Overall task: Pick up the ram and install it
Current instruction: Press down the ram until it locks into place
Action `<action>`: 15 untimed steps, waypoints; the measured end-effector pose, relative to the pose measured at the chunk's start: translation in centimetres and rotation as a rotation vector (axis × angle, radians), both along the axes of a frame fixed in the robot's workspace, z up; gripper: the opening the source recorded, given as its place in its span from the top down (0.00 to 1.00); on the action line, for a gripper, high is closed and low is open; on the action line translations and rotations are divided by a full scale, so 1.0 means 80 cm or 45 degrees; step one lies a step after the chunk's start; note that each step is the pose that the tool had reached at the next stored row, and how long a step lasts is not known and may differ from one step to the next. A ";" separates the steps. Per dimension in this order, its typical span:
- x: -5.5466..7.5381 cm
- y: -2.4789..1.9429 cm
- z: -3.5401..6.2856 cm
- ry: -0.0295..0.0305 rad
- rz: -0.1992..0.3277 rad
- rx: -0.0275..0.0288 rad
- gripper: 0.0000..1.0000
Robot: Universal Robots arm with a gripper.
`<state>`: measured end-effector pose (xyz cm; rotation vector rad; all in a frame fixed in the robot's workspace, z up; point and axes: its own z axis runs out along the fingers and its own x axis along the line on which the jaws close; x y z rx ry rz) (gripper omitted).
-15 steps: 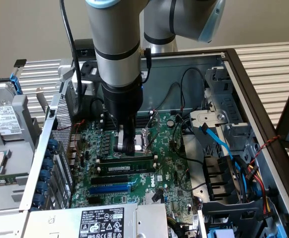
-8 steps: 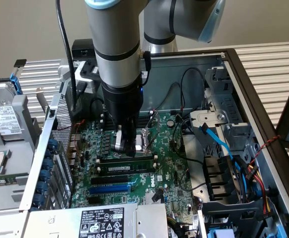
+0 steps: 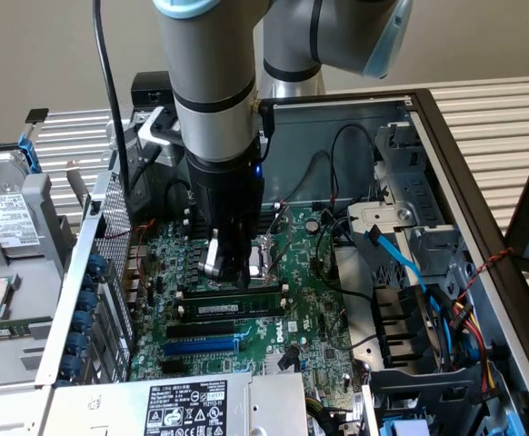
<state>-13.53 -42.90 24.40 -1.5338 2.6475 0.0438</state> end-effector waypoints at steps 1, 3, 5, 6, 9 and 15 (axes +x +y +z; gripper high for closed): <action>0.000 0.0000 0.000 0.0000 -0.023 0.0000 0.90; 0.000 0.0000 -0.001 0.0000 -0.068 0.0000 0.90; 0.000 0.0000 -0.001 0.0000 -0.114 0.0000 0.90; 0.000 0.0000 -0.001 0.0001 -0.137 -0.0001 0.90; 0.000 0.0000 -0.002 0.0000 -0.205 0.0000 0.90; 0.000 0.0000 -0.003 0.0000 -0.342 0.0000 0.90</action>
